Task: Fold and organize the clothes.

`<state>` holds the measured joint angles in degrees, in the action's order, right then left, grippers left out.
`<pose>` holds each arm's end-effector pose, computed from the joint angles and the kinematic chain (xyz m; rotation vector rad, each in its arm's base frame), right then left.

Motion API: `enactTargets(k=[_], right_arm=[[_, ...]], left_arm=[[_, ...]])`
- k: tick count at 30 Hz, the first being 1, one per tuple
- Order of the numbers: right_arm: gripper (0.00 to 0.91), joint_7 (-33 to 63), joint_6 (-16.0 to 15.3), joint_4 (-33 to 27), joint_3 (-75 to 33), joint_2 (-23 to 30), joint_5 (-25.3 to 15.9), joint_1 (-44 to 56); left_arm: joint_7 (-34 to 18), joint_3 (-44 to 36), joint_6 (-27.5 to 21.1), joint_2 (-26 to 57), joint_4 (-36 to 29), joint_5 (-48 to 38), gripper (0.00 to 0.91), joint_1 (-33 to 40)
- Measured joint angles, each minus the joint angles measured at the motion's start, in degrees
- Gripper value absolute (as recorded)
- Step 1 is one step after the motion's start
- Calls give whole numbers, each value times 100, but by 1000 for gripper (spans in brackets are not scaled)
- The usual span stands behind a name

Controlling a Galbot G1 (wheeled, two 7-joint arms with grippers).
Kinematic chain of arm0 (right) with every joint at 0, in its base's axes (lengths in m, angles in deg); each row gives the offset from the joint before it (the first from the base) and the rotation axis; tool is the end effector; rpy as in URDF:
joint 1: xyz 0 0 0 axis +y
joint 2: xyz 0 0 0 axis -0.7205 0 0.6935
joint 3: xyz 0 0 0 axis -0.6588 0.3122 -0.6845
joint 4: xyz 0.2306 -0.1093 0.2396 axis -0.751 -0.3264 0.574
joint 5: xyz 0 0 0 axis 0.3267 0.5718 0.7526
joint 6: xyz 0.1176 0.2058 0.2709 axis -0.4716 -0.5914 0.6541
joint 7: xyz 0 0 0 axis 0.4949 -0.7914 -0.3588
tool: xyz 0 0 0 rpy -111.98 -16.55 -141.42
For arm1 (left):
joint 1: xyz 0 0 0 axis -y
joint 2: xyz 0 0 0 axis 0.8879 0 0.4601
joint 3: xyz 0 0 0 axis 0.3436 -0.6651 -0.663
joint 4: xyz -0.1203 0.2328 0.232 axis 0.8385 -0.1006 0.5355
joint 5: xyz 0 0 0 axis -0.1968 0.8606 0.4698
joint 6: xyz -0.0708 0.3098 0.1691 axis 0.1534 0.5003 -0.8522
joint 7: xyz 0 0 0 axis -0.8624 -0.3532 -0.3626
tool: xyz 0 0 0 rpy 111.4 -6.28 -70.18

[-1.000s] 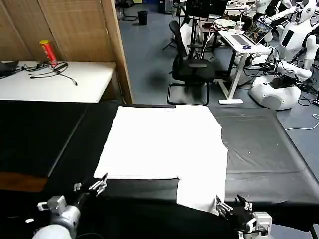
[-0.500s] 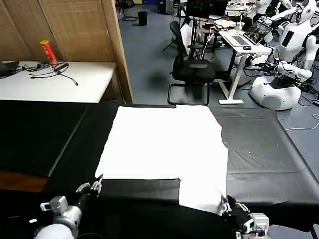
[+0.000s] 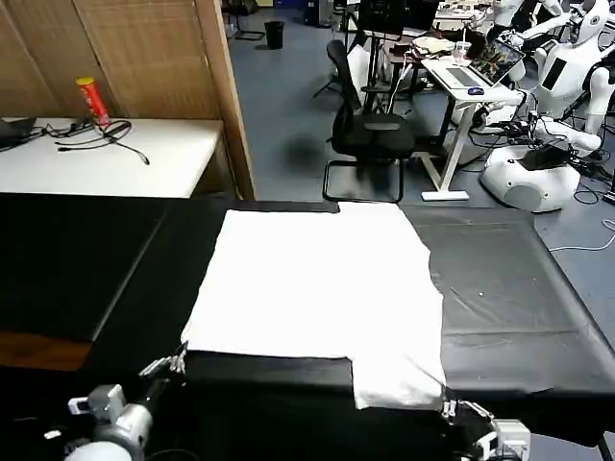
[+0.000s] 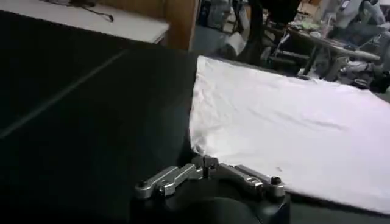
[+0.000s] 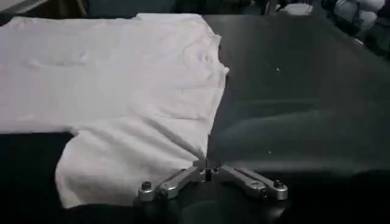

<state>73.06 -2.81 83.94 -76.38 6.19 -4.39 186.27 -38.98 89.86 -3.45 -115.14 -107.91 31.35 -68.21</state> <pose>0.0955 -0.0404 -0.2169 -0.0589 -2.4967 -0.0147 0.1452 0.0902 -0.2744 -0.0292 -2.6484 0.2401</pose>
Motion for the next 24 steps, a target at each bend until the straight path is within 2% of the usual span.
enactTargets(k=[6,10,17,24], right_arm=[[0,-400,533,-49,-159,-89,392,-300],[0,-412,752,-254,-232,-196,771,-774],[0,-436,1043,-1071,-110,-409,1026,-1804],[0,-433,1186,-1954,57,-548,1196,-2808]], left_arm=[[-8,0,153,-164,-126,-45,0,-50],[-6,-37,532,-300,-23,-45,0,145],[65,-217,897,-504,276,-4,0,630],[63,-331,900,-564,613,-31,0,1206]])
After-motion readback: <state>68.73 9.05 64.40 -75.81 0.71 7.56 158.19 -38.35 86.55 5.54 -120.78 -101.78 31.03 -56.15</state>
